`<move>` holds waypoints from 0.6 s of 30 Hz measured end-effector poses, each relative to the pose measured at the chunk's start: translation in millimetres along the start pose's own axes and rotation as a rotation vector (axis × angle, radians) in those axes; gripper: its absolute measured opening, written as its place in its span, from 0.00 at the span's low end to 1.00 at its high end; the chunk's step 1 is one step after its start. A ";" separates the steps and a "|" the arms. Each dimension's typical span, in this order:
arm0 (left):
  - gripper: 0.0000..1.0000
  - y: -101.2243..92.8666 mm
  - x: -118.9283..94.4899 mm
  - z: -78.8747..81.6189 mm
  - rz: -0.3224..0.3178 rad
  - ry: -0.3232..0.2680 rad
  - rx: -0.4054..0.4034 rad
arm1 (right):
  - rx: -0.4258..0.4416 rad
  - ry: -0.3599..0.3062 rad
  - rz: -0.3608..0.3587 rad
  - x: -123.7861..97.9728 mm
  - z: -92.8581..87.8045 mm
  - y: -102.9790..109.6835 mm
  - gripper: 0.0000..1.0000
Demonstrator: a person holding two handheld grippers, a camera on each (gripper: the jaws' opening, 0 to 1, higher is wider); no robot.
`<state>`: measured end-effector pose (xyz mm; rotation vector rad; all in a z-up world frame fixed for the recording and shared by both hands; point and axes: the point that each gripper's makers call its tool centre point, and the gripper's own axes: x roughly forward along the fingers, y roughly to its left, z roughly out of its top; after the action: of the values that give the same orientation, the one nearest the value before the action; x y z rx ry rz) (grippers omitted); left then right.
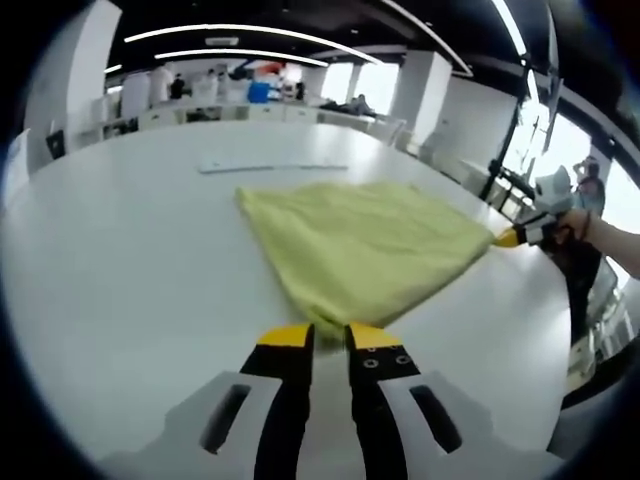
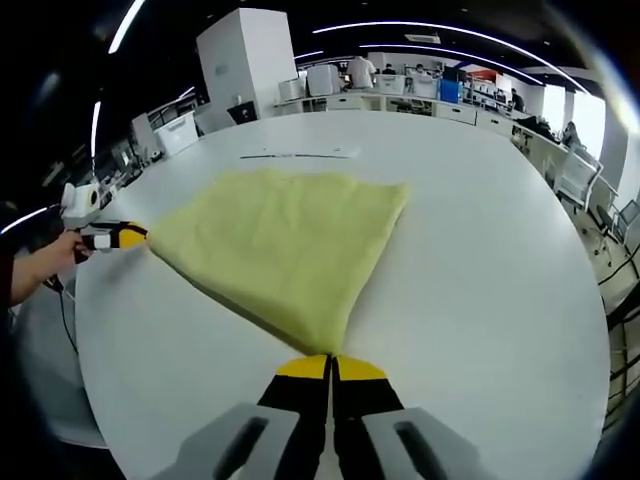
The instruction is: Fold the garment on the visible template until the final outline fits inside the template.
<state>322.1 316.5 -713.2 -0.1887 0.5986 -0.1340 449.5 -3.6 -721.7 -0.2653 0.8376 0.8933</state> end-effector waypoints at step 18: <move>0.00 2.7 1.8 -2.8 0.007 0.010 -0.018 | 0.005 0.004 -0.001 0.8 -1.3 -2.2 0.00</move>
<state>322.2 318.4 -717.0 -0.2034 0.6106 -0.1224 450.8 -5.2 -723.4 -0.2635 0.8435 0.8896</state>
